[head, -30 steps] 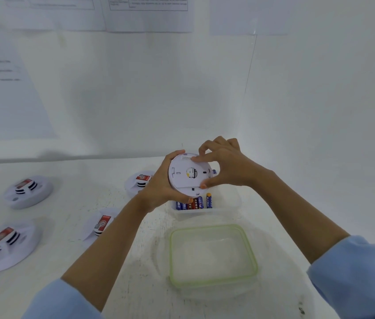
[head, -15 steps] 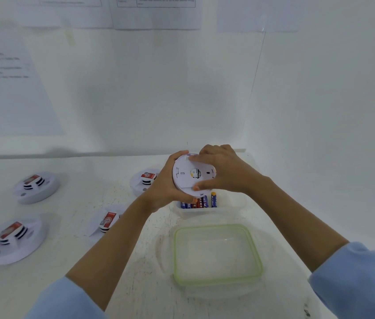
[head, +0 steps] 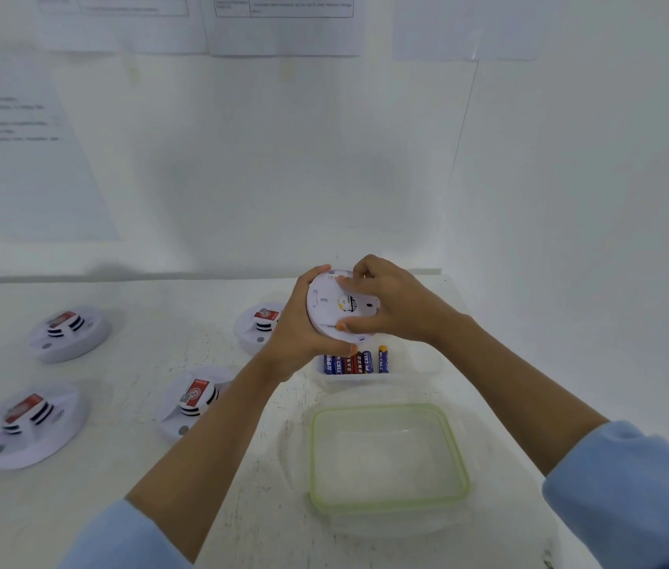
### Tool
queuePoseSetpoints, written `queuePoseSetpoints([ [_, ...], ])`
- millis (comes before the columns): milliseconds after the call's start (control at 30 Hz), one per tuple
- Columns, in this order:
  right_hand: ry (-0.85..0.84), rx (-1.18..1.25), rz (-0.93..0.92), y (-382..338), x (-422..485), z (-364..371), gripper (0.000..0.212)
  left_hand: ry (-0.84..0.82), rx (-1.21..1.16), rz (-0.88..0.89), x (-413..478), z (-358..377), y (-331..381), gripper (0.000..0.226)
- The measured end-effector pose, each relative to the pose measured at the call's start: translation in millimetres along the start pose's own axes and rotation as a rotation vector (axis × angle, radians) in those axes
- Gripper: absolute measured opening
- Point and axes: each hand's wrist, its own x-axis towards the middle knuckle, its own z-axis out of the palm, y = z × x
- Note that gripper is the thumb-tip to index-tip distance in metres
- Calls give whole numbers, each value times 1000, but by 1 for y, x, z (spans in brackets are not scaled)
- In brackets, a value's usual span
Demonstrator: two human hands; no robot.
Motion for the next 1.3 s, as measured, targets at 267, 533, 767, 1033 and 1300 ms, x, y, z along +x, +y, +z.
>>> queuePoseSetpoints([
  [267,3,161,91,2,-3,5,58,16,103,11,4,0,2,100],
  [533,9,616,247,-9,1,4,43,10,458,68,4,-3,19,107],
  [767,157,1123,308,-26,1,12,34,207,818,149,-9,2,31,102],
  [1033,333,1460,465,-51,16,34,34,289,652,123,-23,-24,34,90],
  [1300,298,1677,582,-99,60,64,39,197,-279,-240,-50,-112,34,48],
])
